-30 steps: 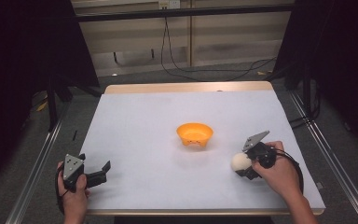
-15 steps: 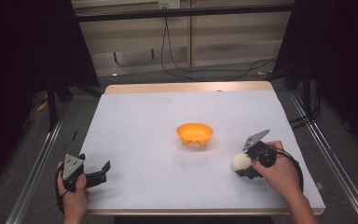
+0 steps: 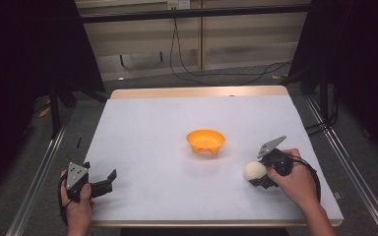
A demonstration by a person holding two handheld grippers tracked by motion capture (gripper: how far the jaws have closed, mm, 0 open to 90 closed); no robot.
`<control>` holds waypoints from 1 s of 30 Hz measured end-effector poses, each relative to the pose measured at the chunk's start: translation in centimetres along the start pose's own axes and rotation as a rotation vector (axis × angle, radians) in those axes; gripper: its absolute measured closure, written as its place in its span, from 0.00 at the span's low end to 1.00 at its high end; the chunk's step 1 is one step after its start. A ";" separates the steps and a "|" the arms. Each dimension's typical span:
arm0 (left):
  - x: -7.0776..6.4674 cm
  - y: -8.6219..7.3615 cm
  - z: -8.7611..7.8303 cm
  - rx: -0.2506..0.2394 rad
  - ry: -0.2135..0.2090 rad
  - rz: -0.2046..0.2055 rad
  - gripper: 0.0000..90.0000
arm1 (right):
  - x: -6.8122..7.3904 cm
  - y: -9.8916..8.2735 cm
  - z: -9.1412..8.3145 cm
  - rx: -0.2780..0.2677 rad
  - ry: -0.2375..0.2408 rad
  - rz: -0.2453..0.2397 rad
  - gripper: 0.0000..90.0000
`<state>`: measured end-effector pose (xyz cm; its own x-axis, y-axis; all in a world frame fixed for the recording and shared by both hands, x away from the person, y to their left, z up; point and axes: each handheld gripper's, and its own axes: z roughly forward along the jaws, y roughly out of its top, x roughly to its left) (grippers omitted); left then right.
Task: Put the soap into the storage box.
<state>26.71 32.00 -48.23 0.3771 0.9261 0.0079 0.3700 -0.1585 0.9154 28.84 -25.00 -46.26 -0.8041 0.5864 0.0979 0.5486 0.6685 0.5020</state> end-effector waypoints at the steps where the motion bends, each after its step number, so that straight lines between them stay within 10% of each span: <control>1: -0.1 0.0 0.1 -0.007 0.000 -0.011 0.00 | 0.0 0.0 0.0 0.001 -0.004 -0.002 0.26; 30: 0.0 0.0 0.0 0.001 -0.001 0.001 0.00 | -0.3 2.1 -1.2 -0.034 0.002 -0.005 0.26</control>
<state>26.71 31.97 -48.23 0.3784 0.9256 0.0081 0.3703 -0.1594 0.9151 29.95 -24.30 -44.17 -0.8074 0.5820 0.0969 0.5365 0.6558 0.5312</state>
